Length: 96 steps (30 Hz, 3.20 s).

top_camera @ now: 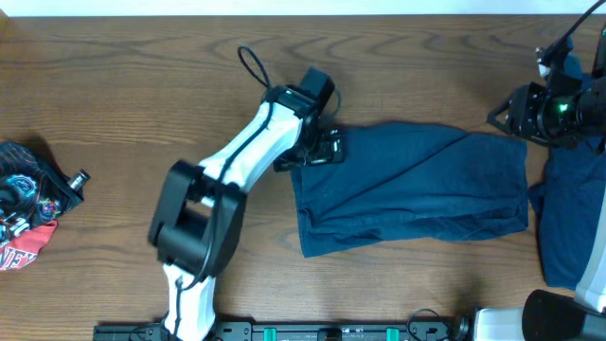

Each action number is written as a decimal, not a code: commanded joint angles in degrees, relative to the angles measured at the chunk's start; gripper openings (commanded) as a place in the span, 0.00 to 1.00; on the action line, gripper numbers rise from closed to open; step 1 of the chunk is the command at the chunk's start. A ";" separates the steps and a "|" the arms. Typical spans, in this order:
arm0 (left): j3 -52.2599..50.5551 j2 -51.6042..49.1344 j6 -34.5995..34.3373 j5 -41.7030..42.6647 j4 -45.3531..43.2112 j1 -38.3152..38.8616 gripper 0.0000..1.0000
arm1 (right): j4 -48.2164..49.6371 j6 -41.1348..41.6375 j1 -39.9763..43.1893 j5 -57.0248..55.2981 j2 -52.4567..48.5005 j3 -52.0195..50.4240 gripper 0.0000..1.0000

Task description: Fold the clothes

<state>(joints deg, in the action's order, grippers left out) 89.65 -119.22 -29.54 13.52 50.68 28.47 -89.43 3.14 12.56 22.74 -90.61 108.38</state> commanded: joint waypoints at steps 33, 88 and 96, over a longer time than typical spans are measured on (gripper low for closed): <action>-0.61 -9.38 6.99 11.28 1.38 -18.25 0.06 | 0.02 -2.75 -1.38 0.83 -0.96 0.68 0.33; -0.55 21.07 16.41 12.70 20.83 -11.23 0.91 | 14.14 -22.27 12.63 22.01 -32.41 -20.22 0.99; -0.55 21.07 16.41 13.49 21.68 -11.23 0.92 | 16.59 -24.17 13.81 25.24 -32.41 -24.76 0.99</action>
<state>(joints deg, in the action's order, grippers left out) 89.06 -98.04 -13.47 26.61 71.85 17.15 -73.17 -18.70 25.43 44.40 -122.76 83.81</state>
